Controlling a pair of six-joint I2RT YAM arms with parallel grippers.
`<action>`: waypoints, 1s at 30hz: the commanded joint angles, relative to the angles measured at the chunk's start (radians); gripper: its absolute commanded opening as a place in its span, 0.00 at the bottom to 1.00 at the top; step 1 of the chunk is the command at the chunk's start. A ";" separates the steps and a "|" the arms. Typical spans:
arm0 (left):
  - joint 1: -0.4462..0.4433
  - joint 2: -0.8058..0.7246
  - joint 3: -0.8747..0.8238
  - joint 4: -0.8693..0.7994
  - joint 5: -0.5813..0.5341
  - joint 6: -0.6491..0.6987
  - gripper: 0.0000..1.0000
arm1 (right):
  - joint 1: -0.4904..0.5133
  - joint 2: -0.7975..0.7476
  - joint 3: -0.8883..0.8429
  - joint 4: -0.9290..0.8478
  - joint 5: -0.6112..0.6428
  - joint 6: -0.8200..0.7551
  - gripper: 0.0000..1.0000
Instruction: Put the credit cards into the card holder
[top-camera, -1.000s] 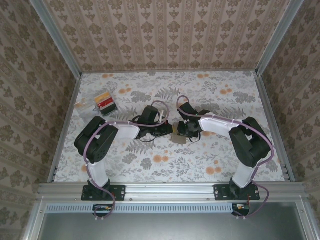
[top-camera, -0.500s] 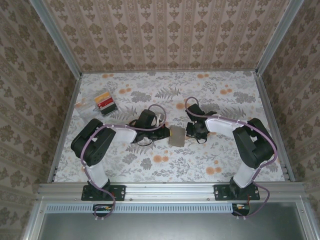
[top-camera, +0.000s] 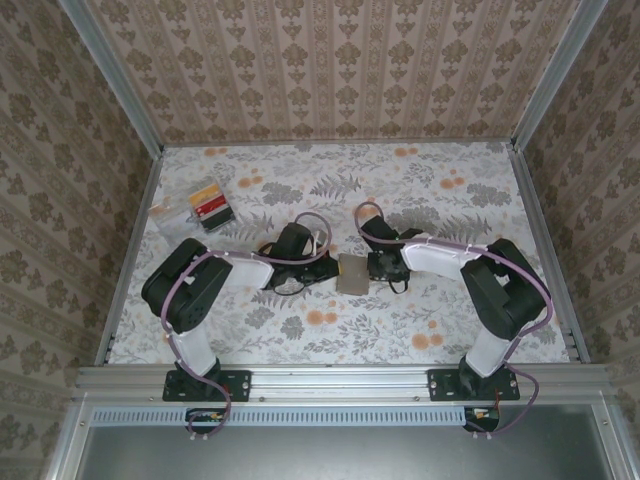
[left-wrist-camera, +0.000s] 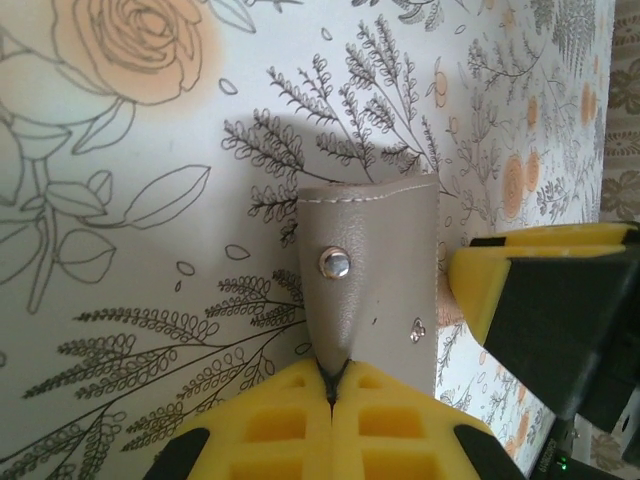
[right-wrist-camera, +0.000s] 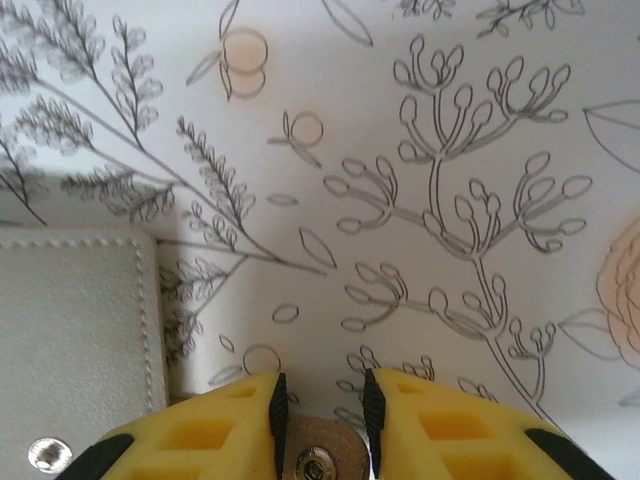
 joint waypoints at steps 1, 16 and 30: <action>-0.007 -0.028 -0.025 -0.016 -0.051 -0.032 0.00 | 0.042 0.015 -0.032 -0.159 0.145 -0.033 0.32; -0.006 -0.101 -0.081 -0.073 -0.101 -0.021 0.05 | 0.196 -0.006 -0.056 -0.135 0.364 -0.014 0.34; -0.012 -0.276 -0.026 -0.285 -0.225 0.090 0.56 | 0.086 -0.256 0.038 -0.002 0.088 -0.118 0.54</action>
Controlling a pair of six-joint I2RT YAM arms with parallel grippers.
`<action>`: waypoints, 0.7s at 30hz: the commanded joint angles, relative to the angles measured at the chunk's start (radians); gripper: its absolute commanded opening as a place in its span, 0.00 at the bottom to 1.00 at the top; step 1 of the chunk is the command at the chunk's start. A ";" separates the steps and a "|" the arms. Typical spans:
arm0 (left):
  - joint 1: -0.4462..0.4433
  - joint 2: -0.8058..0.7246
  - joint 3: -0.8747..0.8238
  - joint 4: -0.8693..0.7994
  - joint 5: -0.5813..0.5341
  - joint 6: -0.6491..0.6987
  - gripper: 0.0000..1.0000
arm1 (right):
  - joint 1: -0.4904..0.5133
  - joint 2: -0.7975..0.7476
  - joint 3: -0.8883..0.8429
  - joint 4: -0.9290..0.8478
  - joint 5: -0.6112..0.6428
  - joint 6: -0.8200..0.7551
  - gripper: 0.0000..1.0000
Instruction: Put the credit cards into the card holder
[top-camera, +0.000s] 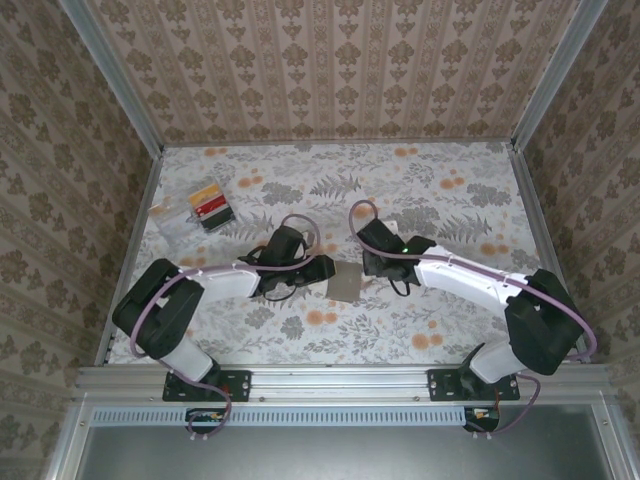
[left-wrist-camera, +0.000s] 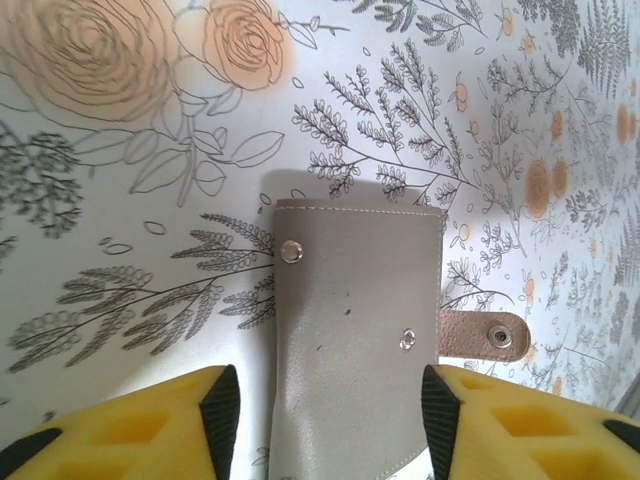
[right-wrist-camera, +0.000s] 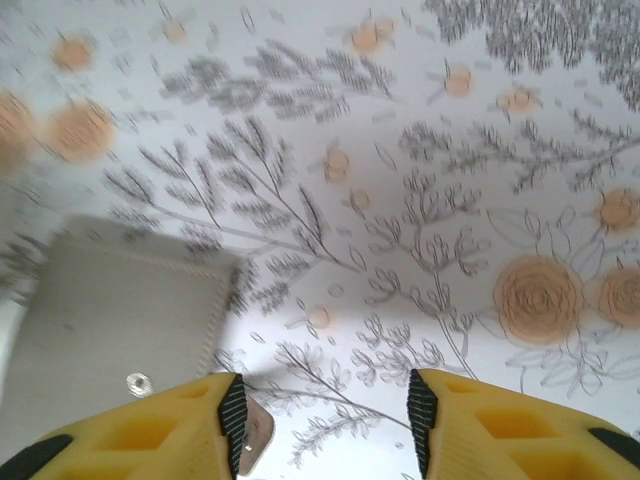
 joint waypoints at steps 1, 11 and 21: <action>0.001 -0.087 0.045 -0.137 -0.090 0.068 0.59 | -0.025 -0.010 0.049 0.017 -0.091 -0.039 0.56; 0.222 -0.319 0.216 -0.496 -0.230 0.260 0.91 | -0.040 0.027 0.138 0.055 -0.176 -0.018 0.75; 0.819 -0.358 0.293 -0.569 -0.086 0.308 1.00 | -0.038 0.026 0.159 0.070 -0.241 0.007 0.90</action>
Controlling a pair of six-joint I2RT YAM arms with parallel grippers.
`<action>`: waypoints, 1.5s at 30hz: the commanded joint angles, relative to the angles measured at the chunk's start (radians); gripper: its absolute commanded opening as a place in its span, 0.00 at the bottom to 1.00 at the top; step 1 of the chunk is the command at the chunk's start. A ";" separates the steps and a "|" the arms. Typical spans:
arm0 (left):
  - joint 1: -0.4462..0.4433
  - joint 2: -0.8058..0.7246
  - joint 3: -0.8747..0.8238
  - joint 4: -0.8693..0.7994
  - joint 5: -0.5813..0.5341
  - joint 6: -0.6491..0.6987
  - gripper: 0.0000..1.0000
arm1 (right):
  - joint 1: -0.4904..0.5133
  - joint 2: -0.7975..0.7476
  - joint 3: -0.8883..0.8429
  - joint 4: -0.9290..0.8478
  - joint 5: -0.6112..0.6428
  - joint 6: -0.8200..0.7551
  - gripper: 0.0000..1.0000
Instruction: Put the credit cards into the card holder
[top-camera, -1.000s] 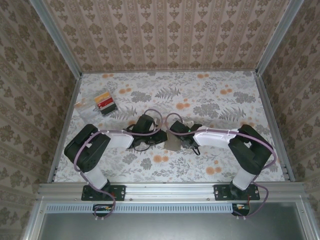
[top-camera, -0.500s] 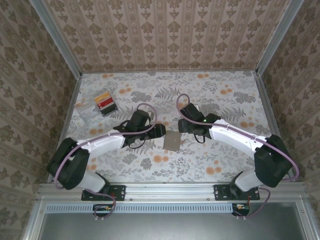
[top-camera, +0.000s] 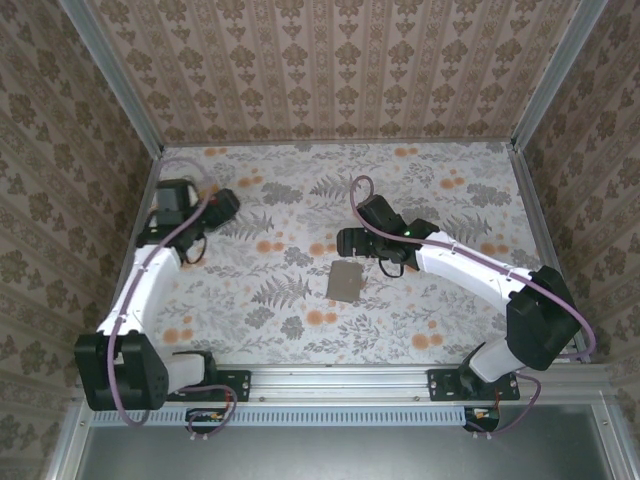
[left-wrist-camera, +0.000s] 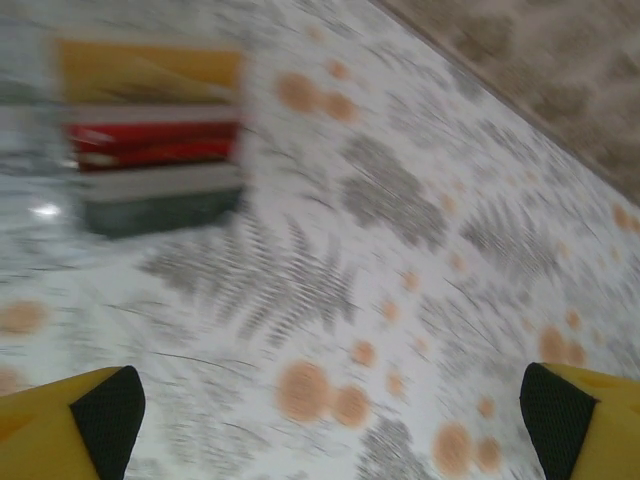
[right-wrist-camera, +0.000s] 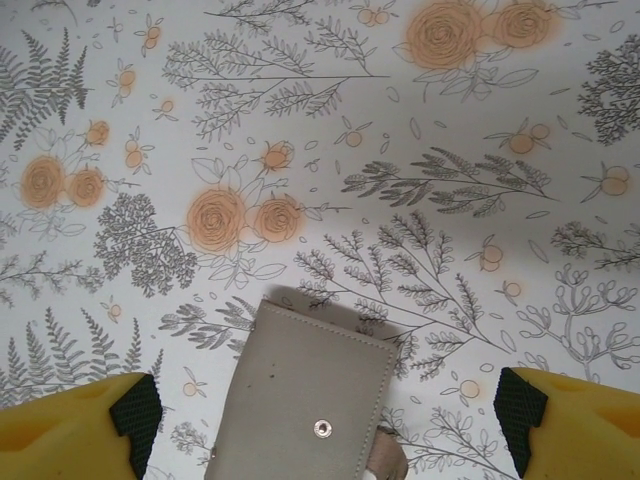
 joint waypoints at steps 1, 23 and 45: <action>0.168 -0.006 0.038 -0.048 0.092 0.040 1.00 | -0.001 -0.005 0.024 0.014 -0.039 0.020 0.90; 0.425 0.431 0.335 -0.076 0.010 0.131 0.88 | 0.002 0.053 0.110 -0.125 -0.043 -0.001 0.89; 0.387 0.642 0.487 -0.152 -0.039 0.243 0.35 | 0.014 0.092 0.153 -0.179 -0.020 0.008 0.87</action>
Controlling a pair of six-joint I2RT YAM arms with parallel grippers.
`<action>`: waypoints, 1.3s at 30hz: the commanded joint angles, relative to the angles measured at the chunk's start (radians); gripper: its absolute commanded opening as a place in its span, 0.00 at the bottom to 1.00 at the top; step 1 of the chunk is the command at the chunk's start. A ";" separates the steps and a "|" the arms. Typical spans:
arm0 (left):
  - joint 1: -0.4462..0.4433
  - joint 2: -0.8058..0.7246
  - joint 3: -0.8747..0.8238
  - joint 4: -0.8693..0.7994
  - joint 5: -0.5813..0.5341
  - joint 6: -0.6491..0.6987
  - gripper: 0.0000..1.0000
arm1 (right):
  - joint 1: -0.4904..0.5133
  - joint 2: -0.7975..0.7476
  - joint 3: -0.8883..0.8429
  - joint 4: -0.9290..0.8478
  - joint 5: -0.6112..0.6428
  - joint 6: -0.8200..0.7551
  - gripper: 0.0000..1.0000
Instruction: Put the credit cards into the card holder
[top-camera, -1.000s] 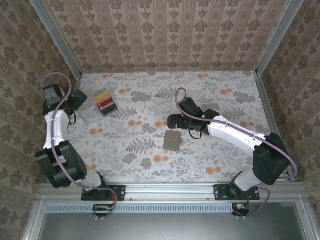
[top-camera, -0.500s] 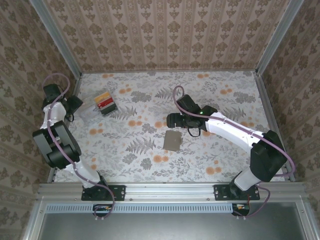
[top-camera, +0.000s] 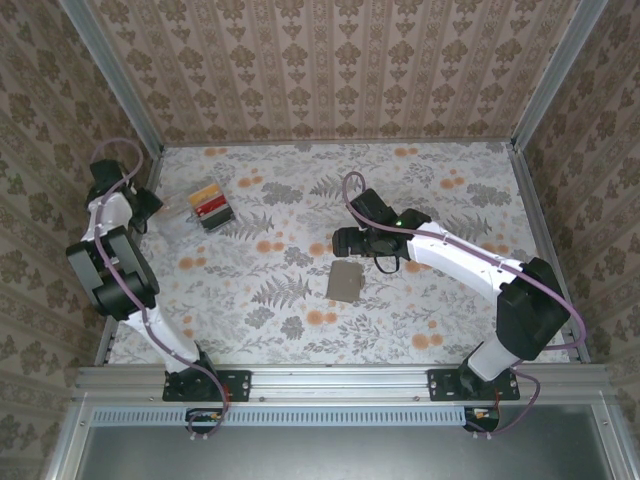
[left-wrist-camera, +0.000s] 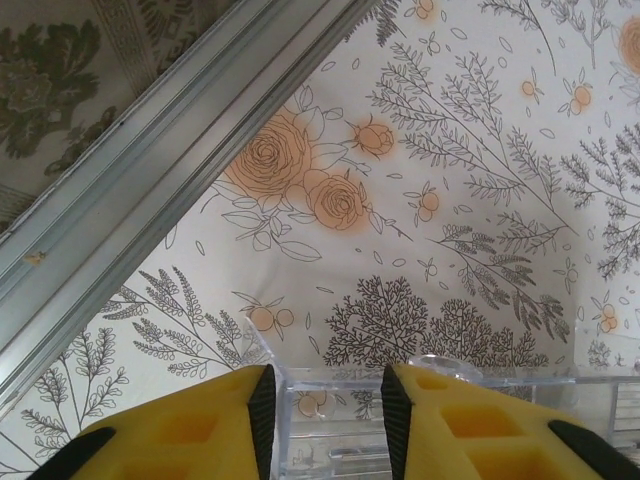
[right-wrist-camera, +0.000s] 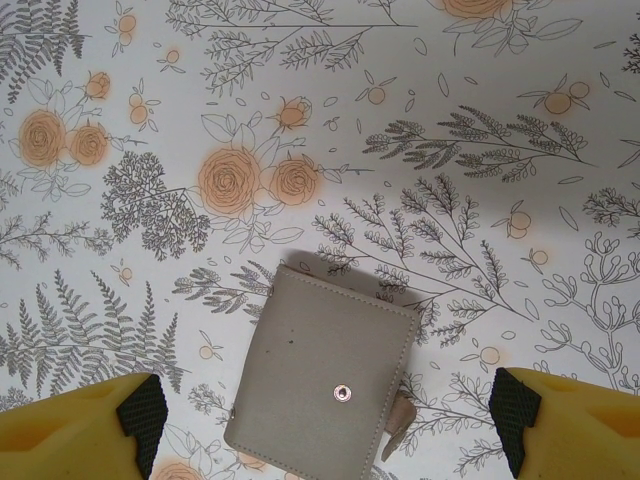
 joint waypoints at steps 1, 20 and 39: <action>-0.015 0.003 0.009 -0.040 -0.023 0.039 0.32 | 0.005 0.020 0.038 -0.040 0.029 0.003 0.87; -0.023 0.018 0.001 -0.063 -0.087 0.094 0.32 | 0.005 0.053 0.070 -0.059 0.032 -0.008 0.87; -0.013 -0.024 -0.050 0.017 -0.065 0.128 0.31 | 0.004 0.044 0.050 -0.062 0.041 -0.012 0.87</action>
